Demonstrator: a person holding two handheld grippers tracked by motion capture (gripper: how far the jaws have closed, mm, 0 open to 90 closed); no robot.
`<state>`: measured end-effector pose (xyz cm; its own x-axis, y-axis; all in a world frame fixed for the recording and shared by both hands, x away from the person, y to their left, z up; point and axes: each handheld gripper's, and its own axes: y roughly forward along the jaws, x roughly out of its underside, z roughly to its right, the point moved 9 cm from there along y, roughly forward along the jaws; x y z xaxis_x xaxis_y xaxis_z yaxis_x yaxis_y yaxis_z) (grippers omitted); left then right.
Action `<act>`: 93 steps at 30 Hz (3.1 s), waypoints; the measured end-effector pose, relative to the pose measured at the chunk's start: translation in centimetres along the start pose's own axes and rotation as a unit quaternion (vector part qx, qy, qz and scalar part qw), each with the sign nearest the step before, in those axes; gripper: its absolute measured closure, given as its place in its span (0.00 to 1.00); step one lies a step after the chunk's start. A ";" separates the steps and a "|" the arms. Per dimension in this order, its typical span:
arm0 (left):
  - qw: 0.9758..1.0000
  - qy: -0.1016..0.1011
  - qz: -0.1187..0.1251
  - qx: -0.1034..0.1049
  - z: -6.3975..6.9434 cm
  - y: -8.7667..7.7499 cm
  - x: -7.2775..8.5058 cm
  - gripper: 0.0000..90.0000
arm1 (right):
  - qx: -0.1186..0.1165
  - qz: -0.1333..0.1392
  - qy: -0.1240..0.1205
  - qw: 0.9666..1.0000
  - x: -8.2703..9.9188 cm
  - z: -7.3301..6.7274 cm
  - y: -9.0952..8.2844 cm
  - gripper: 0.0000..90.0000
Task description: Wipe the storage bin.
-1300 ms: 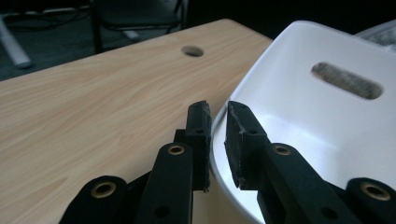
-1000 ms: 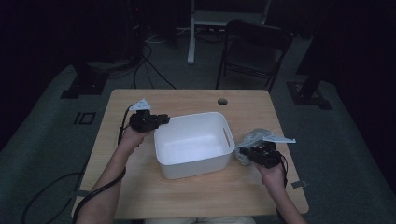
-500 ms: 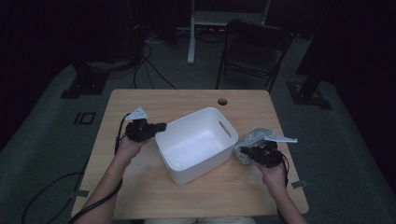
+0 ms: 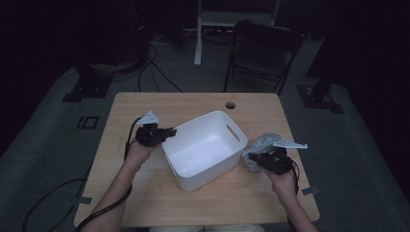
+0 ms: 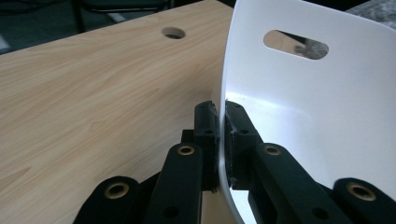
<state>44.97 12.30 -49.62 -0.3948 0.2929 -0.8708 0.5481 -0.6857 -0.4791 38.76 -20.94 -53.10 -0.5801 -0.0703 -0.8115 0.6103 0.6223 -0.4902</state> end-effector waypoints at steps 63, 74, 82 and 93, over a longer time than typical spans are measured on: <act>0.999 0.011 0.020 -0.035 1.0 -2.3 1.7 0.96 | -0.004 -0.079 -0.020 0.997 2.2 -1.5 6.7 0.75; 0.999 0.024 0.016 -0.030 1.3 -2.2 1.7 0.96 | -0.047 0.015 -0.060 0.997 -2.2 -5.8 2.6 0.75; 0.999 0.026 0.015 -0.032 1.2 -2.0 1.6 0.95 | -0.026 -0.017 -0.052 0.998 -0.7 -4.2 4.7 0.75; 0.999 0.021 0.016 -0.042 1.2 -1.9 1.5 0.95 | 0.006 -0.078 -0.035 0.996 2.3 -1.1 8.3 0.75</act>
<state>42.43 13.26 -49.89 -0.3455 0.3007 -0.8889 0.6201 -0.6378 -0.4568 41.93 -15.07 -58.69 -0.6302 -0.2196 -0.7447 0.5215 0.5909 -0.6155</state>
